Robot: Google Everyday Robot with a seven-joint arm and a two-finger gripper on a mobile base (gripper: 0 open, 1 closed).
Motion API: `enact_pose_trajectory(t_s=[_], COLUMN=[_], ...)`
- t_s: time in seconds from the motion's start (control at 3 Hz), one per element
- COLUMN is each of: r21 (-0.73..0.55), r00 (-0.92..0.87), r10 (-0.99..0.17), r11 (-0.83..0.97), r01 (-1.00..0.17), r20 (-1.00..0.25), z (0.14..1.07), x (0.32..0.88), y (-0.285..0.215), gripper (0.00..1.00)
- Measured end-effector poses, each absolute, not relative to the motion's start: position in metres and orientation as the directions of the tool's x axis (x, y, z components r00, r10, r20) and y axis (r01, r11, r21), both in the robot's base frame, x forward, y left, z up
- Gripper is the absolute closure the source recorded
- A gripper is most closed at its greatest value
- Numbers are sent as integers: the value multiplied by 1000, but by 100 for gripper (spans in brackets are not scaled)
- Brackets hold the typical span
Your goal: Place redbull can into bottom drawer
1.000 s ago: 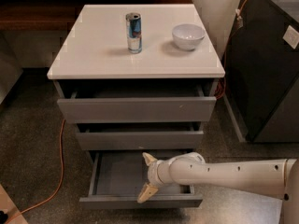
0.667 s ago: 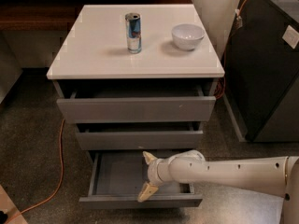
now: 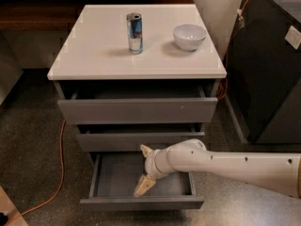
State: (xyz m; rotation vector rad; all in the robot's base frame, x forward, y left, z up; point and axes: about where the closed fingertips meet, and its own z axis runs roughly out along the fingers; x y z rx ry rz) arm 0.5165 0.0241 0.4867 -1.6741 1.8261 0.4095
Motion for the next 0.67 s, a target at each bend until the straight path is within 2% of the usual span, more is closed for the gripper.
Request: enact_pose_trajectory(t_s=[0.67], r21=[-162], r00=[3], r10=[-715], r11=[155], r01=[-975], r20=[-699], z=[609], x=[522], y=[51], gripper=[0])
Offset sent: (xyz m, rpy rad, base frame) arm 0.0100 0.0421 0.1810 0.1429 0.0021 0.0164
